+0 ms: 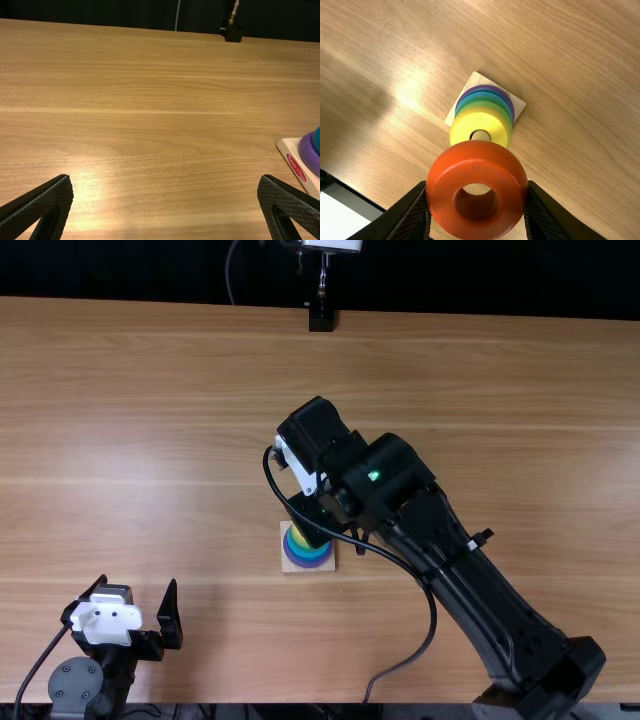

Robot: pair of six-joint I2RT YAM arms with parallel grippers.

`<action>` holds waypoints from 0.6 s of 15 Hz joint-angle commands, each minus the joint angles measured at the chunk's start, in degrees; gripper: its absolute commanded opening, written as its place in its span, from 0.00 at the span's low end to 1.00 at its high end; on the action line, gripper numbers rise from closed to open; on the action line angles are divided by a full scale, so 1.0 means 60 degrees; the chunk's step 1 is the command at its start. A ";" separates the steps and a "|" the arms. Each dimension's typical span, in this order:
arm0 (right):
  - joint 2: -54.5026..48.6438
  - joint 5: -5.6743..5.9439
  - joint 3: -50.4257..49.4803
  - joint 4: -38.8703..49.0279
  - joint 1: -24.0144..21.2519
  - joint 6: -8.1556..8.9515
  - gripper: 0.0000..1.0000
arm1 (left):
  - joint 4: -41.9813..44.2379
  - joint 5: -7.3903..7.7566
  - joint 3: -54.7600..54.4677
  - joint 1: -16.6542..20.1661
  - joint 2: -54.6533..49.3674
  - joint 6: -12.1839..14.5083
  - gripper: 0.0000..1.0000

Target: Build the Hanoi tower: stack the rings onto the peg from bottom to top in this color order: purple, dark blue, light blue, dark green, light green, yellow, orange.

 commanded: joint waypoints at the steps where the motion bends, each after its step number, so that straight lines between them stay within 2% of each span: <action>1: 0.0035 -0.0029 0.0075 -0.0010 -0.0022 0.0070 0.00 | -0.0747 0.0043 -0.1062 0.0032 -0.0111 0.0107 1.00; 9: 0.0064 -0.0012 -0.0467 -0.0010 -0.0037 0.0070 0.00 | -0.0747 0.0043 -0.1062 0.0032 -0.0111 0.0107 1.00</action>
